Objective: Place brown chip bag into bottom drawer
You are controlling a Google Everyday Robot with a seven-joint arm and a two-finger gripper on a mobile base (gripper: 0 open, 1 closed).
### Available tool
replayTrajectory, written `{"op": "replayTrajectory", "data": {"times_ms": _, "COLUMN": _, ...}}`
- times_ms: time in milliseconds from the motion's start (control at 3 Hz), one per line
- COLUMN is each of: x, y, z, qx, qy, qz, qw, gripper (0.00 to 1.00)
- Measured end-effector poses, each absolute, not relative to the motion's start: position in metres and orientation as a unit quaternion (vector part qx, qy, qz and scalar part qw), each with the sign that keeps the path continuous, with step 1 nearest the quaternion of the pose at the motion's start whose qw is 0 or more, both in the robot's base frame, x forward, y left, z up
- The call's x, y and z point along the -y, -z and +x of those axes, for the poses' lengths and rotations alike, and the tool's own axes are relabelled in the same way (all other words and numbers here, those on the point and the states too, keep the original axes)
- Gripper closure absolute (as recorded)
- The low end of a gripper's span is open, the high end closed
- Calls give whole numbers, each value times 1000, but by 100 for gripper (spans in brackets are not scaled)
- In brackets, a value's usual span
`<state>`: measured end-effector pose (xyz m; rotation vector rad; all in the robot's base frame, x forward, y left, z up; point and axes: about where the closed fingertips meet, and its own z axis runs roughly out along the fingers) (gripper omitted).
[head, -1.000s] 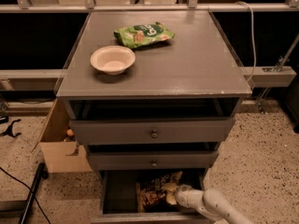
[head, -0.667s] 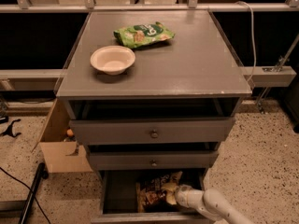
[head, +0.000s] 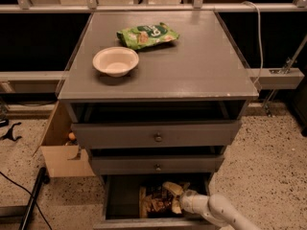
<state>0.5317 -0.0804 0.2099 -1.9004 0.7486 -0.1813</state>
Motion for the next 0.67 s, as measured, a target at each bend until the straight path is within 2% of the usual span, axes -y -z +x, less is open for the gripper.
{"op": "replayTrajectory", "data": {"times_ms": 667, "x": 80, "y": -210, "z": 532, "qx": -312, "qy": 76, "qz": -792, "qw": 519, "gripper": 0}}
